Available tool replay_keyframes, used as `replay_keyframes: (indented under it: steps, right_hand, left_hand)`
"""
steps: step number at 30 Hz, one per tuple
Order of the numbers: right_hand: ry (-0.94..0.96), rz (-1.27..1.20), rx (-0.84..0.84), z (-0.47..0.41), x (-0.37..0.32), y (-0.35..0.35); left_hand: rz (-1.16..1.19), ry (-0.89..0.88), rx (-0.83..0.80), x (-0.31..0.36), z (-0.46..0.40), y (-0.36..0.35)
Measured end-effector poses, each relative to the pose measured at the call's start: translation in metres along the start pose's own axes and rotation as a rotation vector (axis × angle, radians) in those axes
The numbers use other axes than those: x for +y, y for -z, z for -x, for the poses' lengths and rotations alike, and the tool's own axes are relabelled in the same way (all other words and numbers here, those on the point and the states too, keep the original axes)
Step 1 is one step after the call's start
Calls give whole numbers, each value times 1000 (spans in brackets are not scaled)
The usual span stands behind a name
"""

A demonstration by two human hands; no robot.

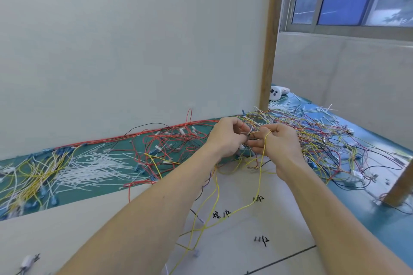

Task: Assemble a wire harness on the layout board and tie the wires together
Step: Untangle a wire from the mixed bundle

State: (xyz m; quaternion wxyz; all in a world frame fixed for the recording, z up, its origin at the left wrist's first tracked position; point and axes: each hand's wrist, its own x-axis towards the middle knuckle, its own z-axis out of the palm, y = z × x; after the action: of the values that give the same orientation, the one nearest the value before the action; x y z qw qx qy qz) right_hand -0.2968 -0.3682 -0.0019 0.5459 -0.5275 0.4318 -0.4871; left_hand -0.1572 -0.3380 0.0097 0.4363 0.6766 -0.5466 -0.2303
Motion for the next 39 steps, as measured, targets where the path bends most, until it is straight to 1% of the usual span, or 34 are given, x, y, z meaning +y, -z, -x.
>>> replay_keyframes:
  steps: [3,8,12,15,17,19,23,25,29,31,36,39]
  right_hand:
    - [-5,-3,28,-1,2,-1]
    - [-50,-48,75,-1,3,1]
    - [-79,-64,59,0,1,2]
    - [-90,-39,25,3,1,-1]
    - [-87,-23,15,5,1,-3]
    - [-98,-20,0,5,1,-3]
    - [-127,7,-33,5,2,-2]
    - [-113,18,-23,4,4,-3]
    - [-55,73,22,2,6,-5]
    - [-49,35,43,2,8,-7]
    - [-101,-145,100,2,6,-7]
    - [-113,-158,132,2,7,-8]
  left_hand:
    - [-12,-36,15,-2,2,2]
    - [-169,-153,62,-2,8,-1]
    - [-256,-198,153,-4,11,-2]
    - [-349,-276,238,-4,15,-5]
    - [-411,-295,300,-2,15,-8]
    - [-431,-275,318,0,13,-10]
    - [-512,-171,252,6,7,-11]
    - [-543,-113,230,7,6,-12]
    - [-533,-20,209,13,2,-15]
    - [-541,11,225,19,2,-19]
    - [-440,30,305,25,6,-28]
    - [-591,-12,330,26,8,-34]
